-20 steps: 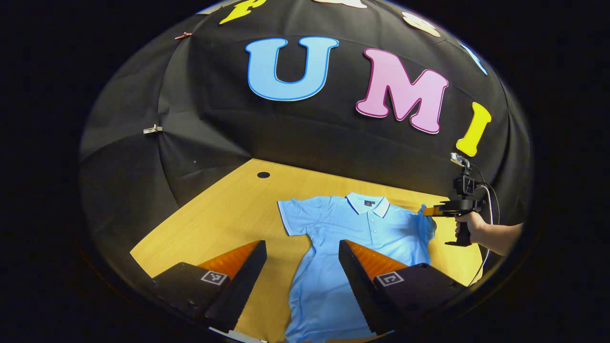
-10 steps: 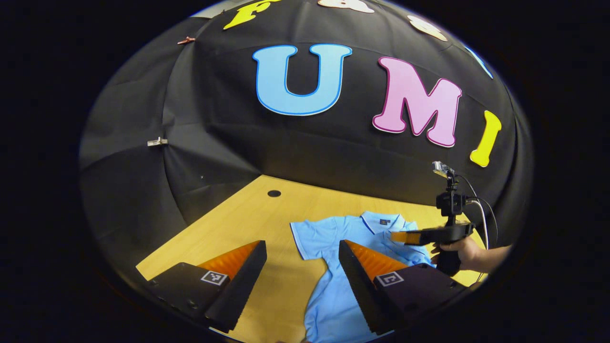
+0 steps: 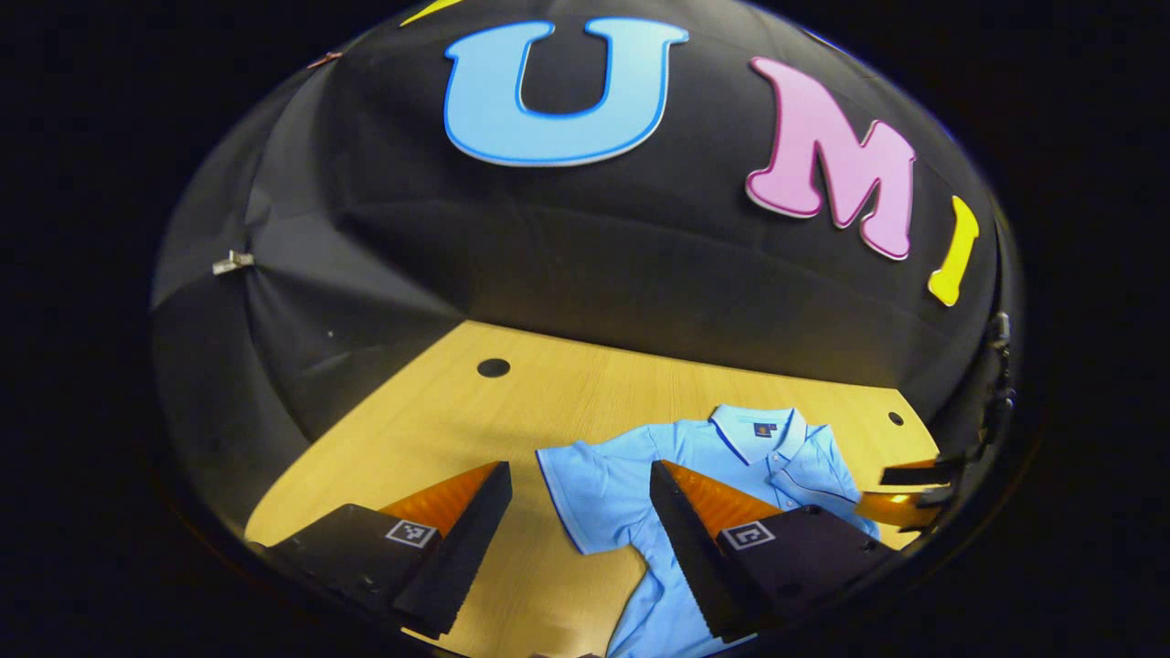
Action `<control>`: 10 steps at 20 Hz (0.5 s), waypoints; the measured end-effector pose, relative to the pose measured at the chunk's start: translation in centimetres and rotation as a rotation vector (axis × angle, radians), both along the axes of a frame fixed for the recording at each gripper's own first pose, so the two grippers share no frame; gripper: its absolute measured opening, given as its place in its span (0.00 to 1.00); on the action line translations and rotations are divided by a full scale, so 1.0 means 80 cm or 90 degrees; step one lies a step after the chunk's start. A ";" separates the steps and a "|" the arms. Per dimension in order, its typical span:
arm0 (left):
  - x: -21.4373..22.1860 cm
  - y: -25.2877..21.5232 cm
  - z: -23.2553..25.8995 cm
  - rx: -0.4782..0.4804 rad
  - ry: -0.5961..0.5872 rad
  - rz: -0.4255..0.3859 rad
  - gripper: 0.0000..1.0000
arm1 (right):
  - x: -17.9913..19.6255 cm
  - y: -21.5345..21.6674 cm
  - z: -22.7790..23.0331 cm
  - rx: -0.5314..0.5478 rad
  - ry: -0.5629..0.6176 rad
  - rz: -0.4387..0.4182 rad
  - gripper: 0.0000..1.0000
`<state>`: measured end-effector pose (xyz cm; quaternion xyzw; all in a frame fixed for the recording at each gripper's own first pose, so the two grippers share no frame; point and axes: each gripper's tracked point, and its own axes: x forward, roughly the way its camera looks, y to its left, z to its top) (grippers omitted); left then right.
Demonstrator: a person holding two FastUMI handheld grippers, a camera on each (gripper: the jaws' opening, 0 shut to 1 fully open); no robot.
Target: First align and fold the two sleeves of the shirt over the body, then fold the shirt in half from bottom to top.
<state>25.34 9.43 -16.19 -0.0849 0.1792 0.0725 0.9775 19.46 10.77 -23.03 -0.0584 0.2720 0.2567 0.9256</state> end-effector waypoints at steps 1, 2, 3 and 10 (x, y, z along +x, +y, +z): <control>0.019 0.005 -0.021 -0.003 0.020 -0.004 0.97 | -0.005 -0.023 0.000 -0.005 -0.004 -0.015 0.98; 0.036 0.014 -0.040 0.010 0.044 0.002 0.97 | -0.010 -0.041 0.002 -0.007 -0.008 -0.028 0.98; 0.053 0.023 -0.057 0.022 0.063 0.004 0.97 | -0.018 -0.059 0.001 -0.011 -0.011 -0.041 0.98; 0.129 0.035 -0.134 0.062 0.155 0.008 0.98 | -0.084 -0.122 -0.028 -0.012 0.030 -0.106 0.98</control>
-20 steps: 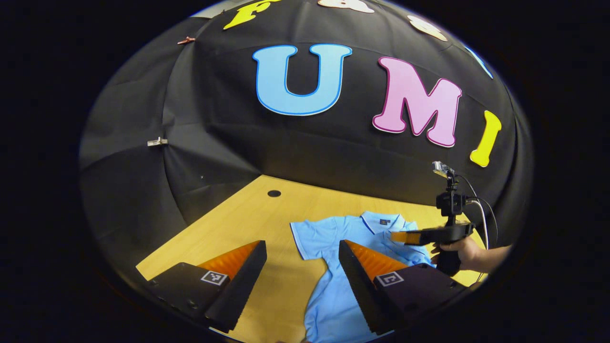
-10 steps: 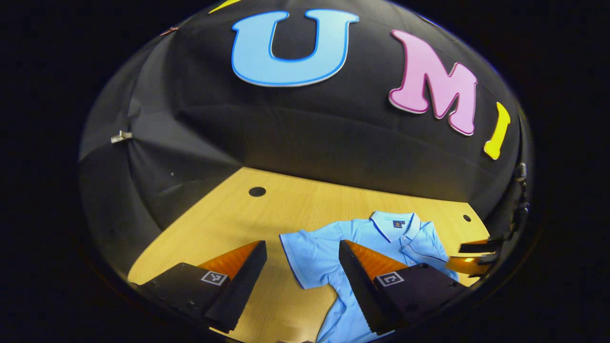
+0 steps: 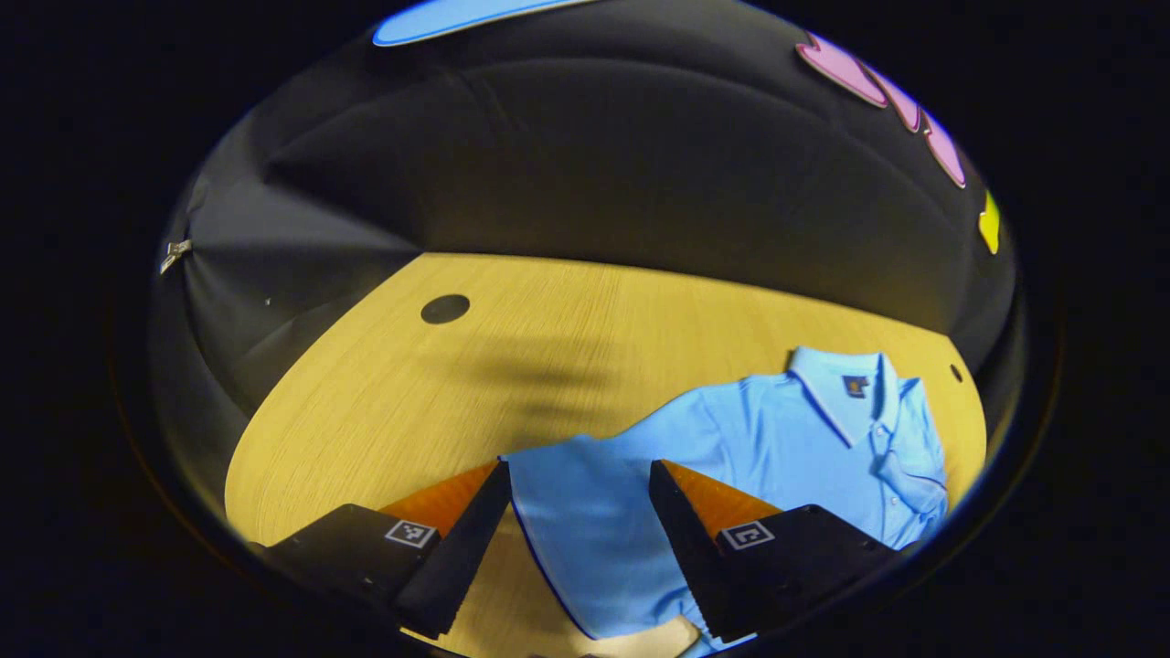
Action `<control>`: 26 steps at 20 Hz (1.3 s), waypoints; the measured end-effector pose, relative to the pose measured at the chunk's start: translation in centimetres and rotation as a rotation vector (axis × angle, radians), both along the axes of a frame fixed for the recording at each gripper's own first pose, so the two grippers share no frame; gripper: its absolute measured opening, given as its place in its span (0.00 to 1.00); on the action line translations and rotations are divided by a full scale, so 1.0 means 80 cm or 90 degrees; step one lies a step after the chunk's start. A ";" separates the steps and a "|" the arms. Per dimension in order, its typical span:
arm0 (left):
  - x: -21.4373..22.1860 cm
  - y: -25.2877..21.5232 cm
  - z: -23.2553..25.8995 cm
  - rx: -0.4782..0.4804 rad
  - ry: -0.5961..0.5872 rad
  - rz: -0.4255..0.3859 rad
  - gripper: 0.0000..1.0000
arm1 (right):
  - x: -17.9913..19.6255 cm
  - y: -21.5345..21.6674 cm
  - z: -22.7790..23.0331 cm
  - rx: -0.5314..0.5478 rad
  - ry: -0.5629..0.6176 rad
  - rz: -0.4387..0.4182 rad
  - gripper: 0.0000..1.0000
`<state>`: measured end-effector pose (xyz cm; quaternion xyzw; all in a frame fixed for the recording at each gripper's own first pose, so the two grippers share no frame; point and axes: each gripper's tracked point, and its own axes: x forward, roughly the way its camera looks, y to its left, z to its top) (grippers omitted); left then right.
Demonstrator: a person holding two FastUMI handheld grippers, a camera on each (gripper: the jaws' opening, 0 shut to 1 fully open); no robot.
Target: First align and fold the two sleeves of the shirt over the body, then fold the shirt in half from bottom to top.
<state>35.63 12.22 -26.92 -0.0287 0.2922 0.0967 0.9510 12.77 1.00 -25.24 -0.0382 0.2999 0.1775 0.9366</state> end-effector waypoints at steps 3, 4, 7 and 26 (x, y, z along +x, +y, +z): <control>0.006 -0.002 -0.001 0.019 0.002 -0.021 0.99 | -0.011 0.009 -0.012 0.022 0.028 -0.005 0.98; 0.009 -0.004 -0.001 0.014 0.003 -0.027 0.99 | -0.011 0.012 -0.012 0.026 0.028 -0.009 0.98; 0.012 -0.021 -0.004 0.011 0.004 -0.055 0.70 | -0.003 0.016 -0.004 0.038 0.018 -0.020 0.98; -0.027 -0.304 0.099 0.013 -0.035 -0.257 0.07 | -0.021 -0.005 0.030 0.038 -0.006 -0.057 0.98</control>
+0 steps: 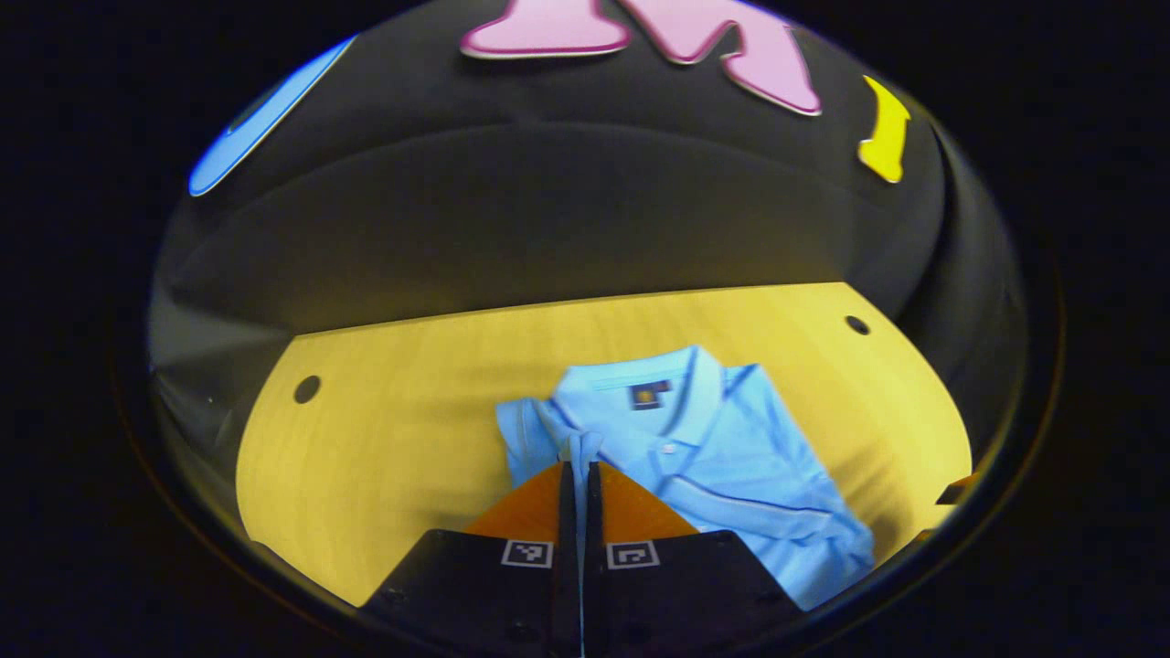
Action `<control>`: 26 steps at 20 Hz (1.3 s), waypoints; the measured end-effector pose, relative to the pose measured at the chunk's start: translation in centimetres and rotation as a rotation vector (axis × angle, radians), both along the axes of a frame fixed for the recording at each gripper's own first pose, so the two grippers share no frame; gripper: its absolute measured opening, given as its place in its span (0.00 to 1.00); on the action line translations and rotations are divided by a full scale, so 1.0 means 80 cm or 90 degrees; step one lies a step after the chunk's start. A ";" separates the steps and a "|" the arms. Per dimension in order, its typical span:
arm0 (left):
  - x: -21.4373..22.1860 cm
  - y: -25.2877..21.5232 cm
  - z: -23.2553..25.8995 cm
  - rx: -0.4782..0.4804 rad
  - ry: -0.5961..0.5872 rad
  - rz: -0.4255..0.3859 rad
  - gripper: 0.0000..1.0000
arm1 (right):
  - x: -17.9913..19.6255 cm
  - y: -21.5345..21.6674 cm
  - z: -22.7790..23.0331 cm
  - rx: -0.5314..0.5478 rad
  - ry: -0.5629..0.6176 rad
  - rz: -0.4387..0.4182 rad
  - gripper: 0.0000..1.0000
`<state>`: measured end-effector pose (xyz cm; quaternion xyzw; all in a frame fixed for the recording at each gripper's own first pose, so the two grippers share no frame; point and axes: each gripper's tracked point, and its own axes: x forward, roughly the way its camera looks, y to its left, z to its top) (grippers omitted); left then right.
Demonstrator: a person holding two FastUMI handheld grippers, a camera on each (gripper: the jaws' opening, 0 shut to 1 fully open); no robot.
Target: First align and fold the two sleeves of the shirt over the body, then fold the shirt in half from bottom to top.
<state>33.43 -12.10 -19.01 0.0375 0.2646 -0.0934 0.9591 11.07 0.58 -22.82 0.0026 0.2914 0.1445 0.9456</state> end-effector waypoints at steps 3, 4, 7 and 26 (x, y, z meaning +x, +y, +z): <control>-0.055 -0.042 0.040 -0.094 -0.029 -0.051 0.49 | -0.022 0.004 0.015 -0.011 -0.014 0.000 0.98; -0.069 -0.034 0.048 -0.095 -0.042 -0.052 0.74 | -0.031 0.005 0.020 -0.009 -0.017 -0.007 0.98; -0.130 0.013 0.078 -0.091 -0.084 -0.034 0.99 | -0.068 0.010 0.032 -0.008 -0.027 -0.031 0.98; -0.460 0.127 -0.172 0.007 0.106 -0.010 0.99 | -0.274 0.059 -0.122 -0.071 0.138 -0.145 0.98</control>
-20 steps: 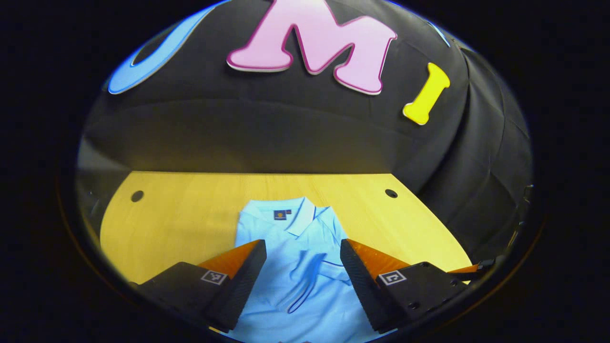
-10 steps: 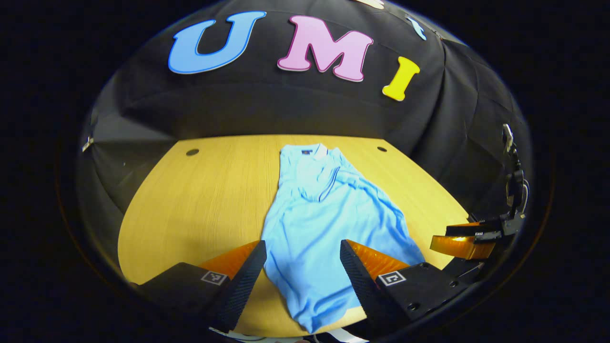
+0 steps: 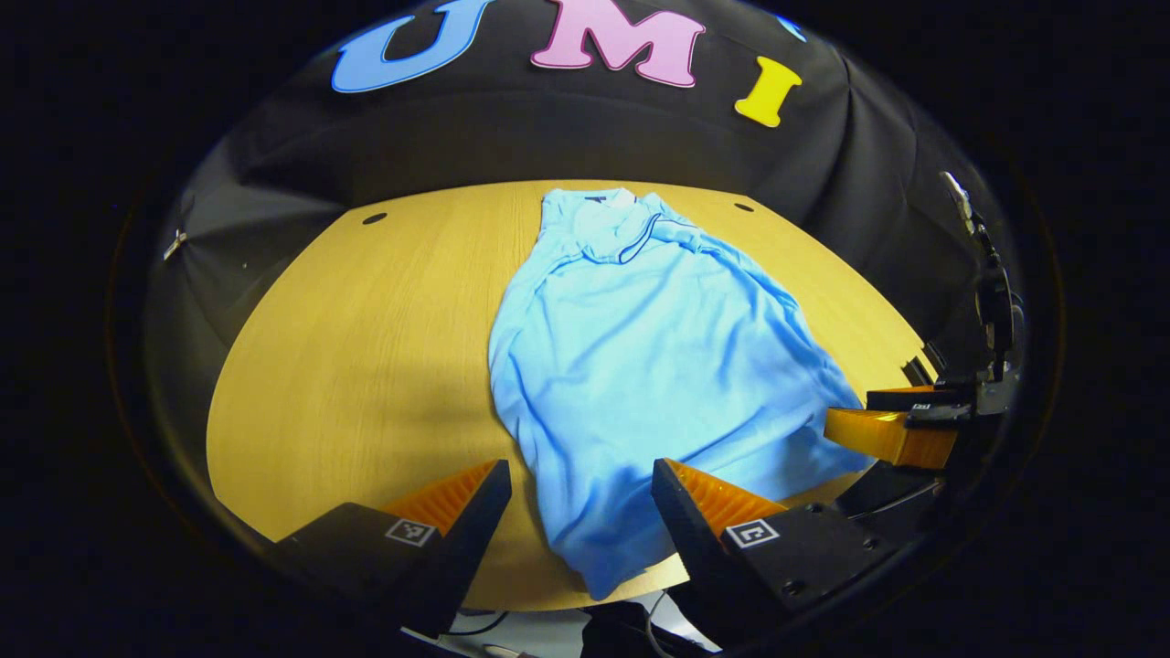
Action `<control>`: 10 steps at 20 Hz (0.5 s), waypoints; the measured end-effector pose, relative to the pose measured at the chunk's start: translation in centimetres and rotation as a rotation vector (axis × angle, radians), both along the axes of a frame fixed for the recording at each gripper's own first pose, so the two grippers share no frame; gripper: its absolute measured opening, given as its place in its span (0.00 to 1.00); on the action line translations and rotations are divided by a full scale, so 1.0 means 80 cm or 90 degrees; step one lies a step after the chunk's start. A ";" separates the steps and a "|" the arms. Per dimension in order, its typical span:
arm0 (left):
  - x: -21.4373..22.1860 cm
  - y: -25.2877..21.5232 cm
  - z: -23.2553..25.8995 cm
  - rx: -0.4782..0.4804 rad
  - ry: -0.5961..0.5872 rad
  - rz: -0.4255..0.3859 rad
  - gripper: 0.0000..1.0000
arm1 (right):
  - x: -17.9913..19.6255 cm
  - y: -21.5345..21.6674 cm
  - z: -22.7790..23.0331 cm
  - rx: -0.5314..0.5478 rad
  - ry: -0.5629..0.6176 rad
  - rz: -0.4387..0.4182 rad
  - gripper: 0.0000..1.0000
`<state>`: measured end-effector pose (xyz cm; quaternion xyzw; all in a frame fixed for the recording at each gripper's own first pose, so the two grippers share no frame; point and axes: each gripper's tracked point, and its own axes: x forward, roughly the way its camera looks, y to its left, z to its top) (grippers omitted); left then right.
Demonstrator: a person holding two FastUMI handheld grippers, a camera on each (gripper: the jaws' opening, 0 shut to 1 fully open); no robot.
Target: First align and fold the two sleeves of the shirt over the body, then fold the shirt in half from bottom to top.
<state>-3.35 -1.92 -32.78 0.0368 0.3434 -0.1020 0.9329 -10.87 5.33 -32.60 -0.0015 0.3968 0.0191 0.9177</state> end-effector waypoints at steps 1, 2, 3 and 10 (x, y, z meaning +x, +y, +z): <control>0.000 0.001 -0.006 -0.002 0.010 0.005 0.99 | -0.003 -0.002 -0.008 -0.013 0.011 0.007 0.98; -0.002 0.001 -0.009 0.000 0.012 0.008 0.99 | -0.005 -0.004 -0.010 -0.027 0.013 0.013 0.99; -0.001 0.000 -0.007 0.001 0.004 0.002 1.00 | -0.001 -0.002 -0.011 -0.034 0.007 0.024 0.99; 0.006 -0.006 -0.015 0.040 -0.004 -0.018 0.73 | 0.003 -0.004 -0.011 -0.033 0.017 0.041 0.64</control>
